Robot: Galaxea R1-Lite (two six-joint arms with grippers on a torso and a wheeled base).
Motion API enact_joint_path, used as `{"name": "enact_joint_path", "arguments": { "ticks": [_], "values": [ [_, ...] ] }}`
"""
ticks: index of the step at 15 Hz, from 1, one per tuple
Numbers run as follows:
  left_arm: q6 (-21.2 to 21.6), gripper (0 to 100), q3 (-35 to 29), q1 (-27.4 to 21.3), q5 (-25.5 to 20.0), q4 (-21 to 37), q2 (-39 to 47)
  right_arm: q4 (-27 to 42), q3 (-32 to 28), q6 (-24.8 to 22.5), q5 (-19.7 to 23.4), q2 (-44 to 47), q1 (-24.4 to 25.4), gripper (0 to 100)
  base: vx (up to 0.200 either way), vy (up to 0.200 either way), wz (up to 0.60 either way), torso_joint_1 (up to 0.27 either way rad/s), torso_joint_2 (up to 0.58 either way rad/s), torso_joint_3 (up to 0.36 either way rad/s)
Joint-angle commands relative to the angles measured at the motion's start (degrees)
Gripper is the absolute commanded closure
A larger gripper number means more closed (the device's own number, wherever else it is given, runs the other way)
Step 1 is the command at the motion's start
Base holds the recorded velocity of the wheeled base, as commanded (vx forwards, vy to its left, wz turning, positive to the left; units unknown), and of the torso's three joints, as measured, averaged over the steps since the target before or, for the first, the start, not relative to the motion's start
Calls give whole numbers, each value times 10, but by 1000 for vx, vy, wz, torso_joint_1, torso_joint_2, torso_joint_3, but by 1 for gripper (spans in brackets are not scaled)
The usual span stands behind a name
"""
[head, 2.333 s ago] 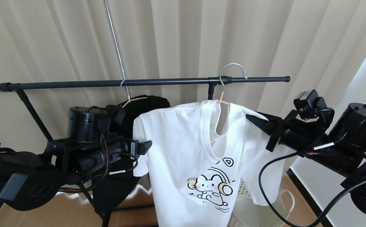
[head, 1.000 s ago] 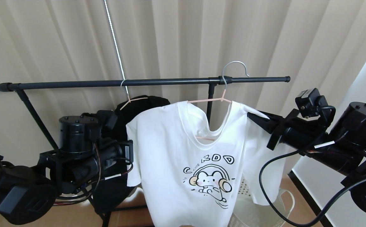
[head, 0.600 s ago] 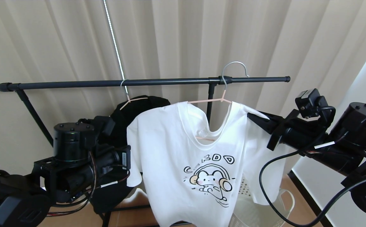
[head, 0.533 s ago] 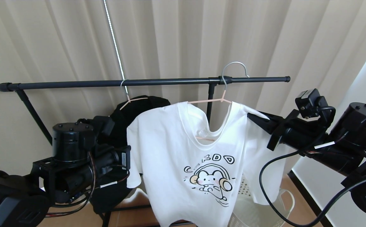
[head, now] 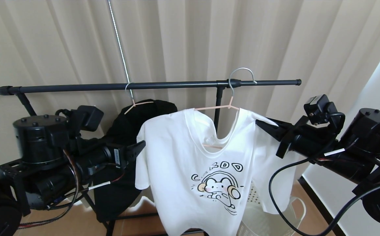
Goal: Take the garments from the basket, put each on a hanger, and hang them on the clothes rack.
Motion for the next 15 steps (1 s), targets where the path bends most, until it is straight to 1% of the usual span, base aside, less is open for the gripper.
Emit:
{"name": "enact_joint_path", "arguments": {
  "ticks": [1, 2, 4, 5, 6, 7, 9, 11, 12, 13, 14, 15],
  "values": [
    [3, 0, -12, 5, -1, 5, -36, 0, 1, 0, 1, 3, 0, 100, 0, 0, 0, 0, 0, 0],
    [10, 0, -71, 0, -5, 98, -65, -1, 2, 0, 1, 15, 0, 100, 0, 0, 0, 0, 0, 0],
    [13, 0, -124, -6, -37, 199, -87, -1, 7, 0, 22, 16, 0, 100, 0, 0, 0, 0, 0, 0],
    [13, 0, -189, -6, -89, 313, -104, -2, 16, 1, 50, 15, 0, 100, 0, 0, 0, 0, 0, 0],
    [15, 0, -225, -6, -116, 368, -104, -2, 20, 0, 53, 15, 0, 100, 0, 0, 0, 0, 0, 0],
    [19, 0, -259, -8, -133, 406, -100, -2, 23, 0, 55, 15, 0, 100, 0, 0, 0, 0, 0, 0],
    [70, 0, -306, -15, -162, 453, -83, -12, 31, -1, 71, 18, 0, 100, 0, 0, 0, 0, 0, 0],
    [137, 0, -316, -15, -201, 479, -65, -27, 41, 0, 86, 19, 1, 100, 0, 0, 0, 0, 0, 0],
    [167, 0, -317, -16, -213, 486, -57, -27, 42, 0, 88, 19, 2, 100, 0, 0, 0, 0, 0, 0],
    [201, 0, -320, -20, -222, 493, -44, -27, 43, 0, 90, 19, 3, 100, 0, 0, 0, 0, 0, 0],
    [255, 0, -337, -22, -225, 503, -18, -27, 43, 1, 92, 19, 4, 100, 0, 0, 0, 0, 0, 0],
    [286, 0, -357, -26, -225, 513, 2, -27, 43, 1, 92, 19, 4, 100, 0, 0, 0, 0, 0, 0]
  ]
}}
